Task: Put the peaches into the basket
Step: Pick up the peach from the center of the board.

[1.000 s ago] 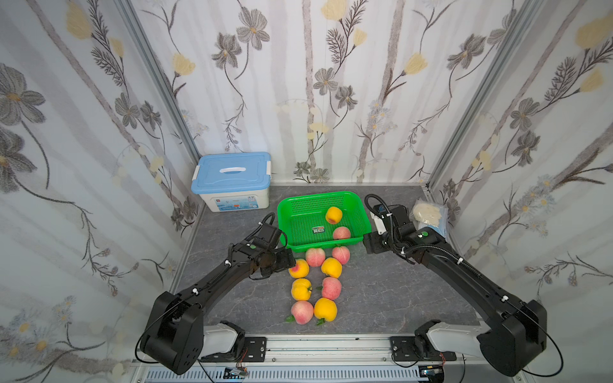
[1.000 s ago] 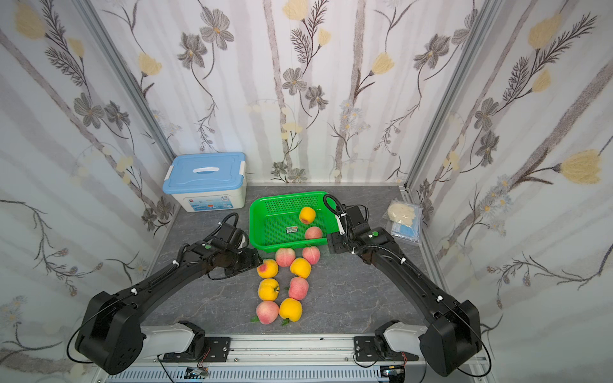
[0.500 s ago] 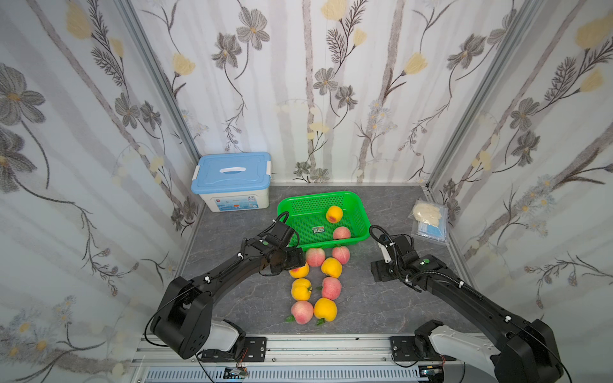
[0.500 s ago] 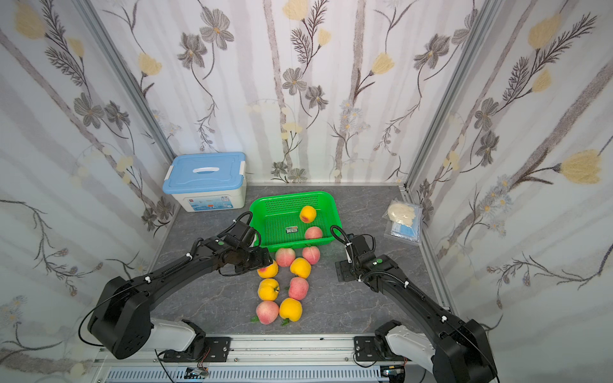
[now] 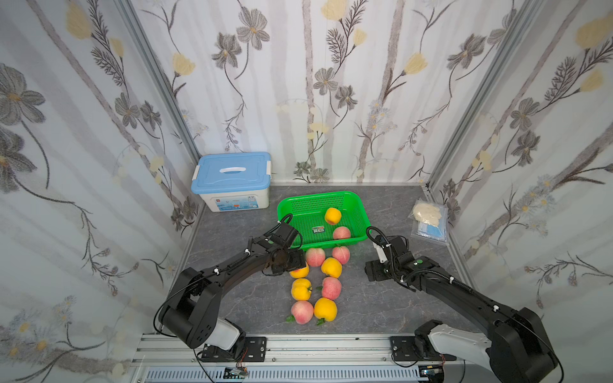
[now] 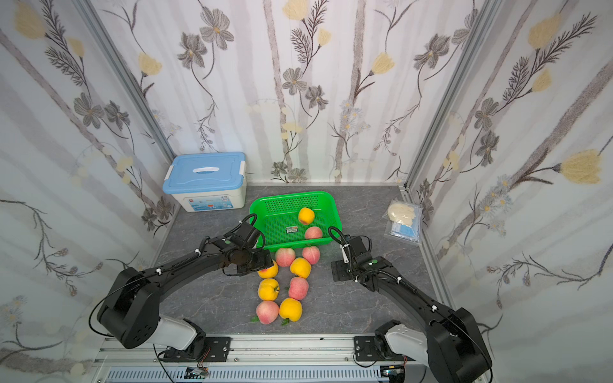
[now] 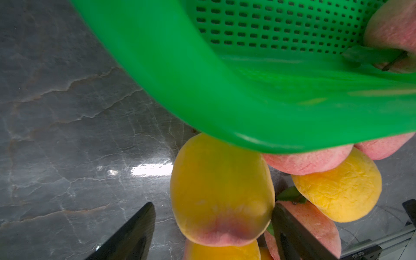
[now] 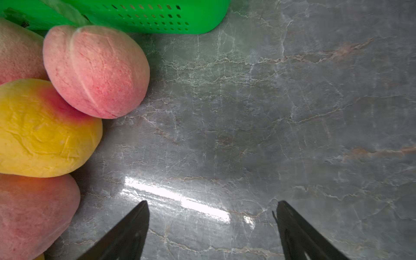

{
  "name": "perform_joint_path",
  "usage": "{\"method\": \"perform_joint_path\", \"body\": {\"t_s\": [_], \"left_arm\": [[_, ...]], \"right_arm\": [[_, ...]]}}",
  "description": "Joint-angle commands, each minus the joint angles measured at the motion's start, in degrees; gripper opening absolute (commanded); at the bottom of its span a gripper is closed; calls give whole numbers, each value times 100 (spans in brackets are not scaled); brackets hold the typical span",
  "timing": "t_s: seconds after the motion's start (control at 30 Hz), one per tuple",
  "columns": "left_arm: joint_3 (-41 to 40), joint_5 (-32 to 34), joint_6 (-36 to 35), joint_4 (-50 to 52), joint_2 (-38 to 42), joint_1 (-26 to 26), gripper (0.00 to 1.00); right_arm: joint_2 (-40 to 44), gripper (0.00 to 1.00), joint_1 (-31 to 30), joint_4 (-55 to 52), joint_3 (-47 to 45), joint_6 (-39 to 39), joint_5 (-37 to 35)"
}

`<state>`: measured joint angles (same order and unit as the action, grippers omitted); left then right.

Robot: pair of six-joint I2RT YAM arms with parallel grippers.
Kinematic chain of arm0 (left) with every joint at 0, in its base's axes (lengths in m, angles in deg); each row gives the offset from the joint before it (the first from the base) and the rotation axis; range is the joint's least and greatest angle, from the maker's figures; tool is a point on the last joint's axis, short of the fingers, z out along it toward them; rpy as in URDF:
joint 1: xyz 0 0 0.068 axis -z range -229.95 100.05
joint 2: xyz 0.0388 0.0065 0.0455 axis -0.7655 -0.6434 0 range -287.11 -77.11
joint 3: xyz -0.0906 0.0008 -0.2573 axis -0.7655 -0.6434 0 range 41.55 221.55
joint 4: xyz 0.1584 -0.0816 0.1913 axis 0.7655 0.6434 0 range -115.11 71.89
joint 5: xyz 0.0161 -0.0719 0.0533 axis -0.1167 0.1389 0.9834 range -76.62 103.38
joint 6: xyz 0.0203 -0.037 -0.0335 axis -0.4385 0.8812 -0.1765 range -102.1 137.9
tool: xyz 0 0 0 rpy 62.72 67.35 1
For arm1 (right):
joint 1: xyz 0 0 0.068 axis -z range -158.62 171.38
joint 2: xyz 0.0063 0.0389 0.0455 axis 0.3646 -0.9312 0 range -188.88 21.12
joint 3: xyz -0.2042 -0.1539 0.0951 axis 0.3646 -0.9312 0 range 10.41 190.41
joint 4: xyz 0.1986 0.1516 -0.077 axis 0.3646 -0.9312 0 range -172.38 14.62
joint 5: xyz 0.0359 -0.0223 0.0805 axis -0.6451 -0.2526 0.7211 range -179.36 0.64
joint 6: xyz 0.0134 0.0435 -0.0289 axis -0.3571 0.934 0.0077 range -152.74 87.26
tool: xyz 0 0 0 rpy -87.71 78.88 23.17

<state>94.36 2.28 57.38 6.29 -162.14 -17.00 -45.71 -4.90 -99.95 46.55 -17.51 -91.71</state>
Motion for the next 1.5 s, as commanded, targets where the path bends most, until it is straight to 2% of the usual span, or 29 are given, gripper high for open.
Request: {"method": "perform_joint_path", "body": {"t_s": [0.0, 0.63, 0.9, 1.47], "left_arm": [[36, -228, 131, -227, -104, 14, 84], [-25, -117, 112, -216, -321, 56, 81], [9, 86, 33, -29, -189, 54, 71], [-25, 163, 15, -9, 11, 54, 65]], "right_arm": [[-75, 89, 0, 647, -214, 151, 299], [12, 89, 9, 1038, -537, 224, 279], [-1, 89, 9, 1041, -538, 237, 270], [-19, 89, 10, 1057, -536, 242, 288]]}}
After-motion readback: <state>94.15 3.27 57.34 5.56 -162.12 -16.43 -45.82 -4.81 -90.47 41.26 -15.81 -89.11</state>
